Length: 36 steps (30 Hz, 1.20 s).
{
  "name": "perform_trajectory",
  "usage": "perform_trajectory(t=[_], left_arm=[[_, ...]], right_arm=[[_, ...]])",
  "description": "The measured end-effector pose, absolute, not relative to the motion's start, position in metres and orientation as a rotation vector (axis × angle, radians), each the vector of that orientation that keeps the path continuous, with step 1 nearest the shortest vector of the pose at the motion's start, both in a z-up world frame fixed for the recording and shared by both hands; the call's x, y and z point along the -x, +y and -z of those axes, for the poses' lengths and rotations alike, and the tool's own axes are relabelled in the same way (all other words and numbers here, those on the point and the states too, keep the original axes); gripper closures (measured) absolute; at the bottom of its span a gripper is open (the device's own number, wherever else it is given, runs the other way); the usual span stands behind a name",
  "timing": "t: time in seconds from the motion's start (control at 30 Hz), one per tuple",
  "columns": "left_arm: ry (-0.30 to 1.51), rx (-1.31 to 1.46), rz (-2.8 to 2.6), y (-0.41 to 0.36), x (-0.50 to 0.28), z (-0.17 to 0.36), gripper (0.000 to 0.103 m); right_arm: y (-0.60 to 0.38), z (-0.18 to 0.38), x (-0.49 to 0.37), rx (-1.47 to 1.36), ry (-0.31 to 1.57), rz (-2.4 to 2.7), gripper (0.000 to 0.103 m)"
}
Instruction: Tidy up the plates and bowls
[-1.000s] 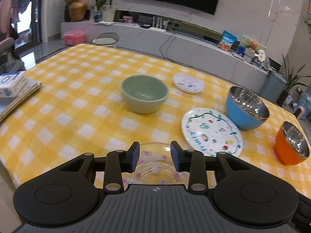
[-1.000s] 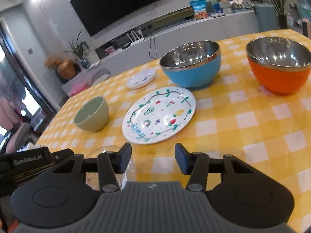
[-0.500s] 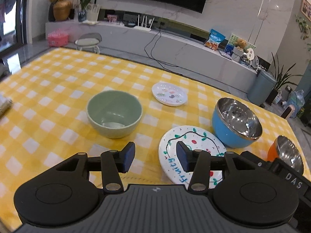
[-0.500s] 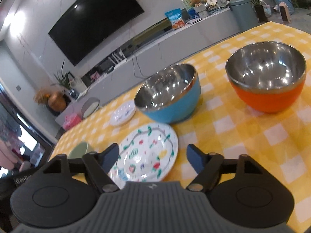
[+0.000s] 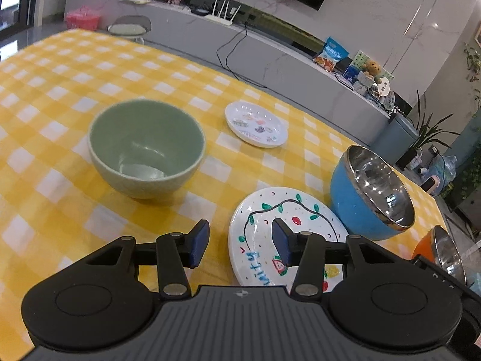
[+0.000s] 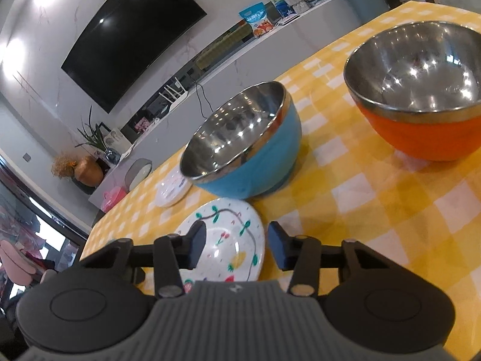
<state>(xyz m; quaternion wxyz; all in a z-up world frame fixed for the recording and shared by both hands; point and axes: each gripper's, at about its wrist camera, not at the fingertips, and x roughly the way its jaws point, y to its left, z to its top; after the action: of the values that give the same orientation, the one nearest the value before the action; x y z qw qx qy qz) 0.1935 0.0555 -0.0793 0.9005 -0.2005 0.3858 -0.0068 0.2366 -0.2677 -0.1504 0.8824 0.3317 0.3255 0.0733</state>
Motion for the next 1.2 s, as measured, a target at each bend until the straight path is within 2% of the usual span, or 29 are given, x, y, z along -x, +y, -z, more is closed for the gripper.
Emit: perform_trajectory(t=[0.13,0.37,0.47,0.53,0.6,0.77,1.2], left_arm=[[0.803,0.420,0.000,0.056,-0.198,0.088,0.053],[0.801,0.426,0.009,0.055,-0.199,0.095,0.062],[0.795,0.416,0.013,0.054,-0.198,0.095,0.066],[0.794,0.412,0.019,0.053,-0.198,0.096,0.078],[0.801,0.437,0.035,0.054,-0.199,0.098,0.084],[0.800,0.481,0.026,0.057,-0.198,0.098,0.085],[0.774,0.517,0.045,0.061,-0.187,0.087,0.086]], right_arm=[[-0.270,0.159,-0.242,-0.685,0.686,-0.134,0.065],[-0.267,0.165,-0.242,-0.682,0.677,-0.160,0.079],[-0.265,0.165,-0.241,-0.675,0.673,-0.162,0.081],[-0.266,0.166,-0.241,-0.684,0.673,-0.155,0.084],[-0.269,0.168,-0.241,-0.697,0.676,-0.147,0.091],[-0.274,0.171,-0.242,-0.727,0.686,-0.138,0.097],[-0.285,0.169,-0.236,-0.844,0.715,-0.137,0.099]])
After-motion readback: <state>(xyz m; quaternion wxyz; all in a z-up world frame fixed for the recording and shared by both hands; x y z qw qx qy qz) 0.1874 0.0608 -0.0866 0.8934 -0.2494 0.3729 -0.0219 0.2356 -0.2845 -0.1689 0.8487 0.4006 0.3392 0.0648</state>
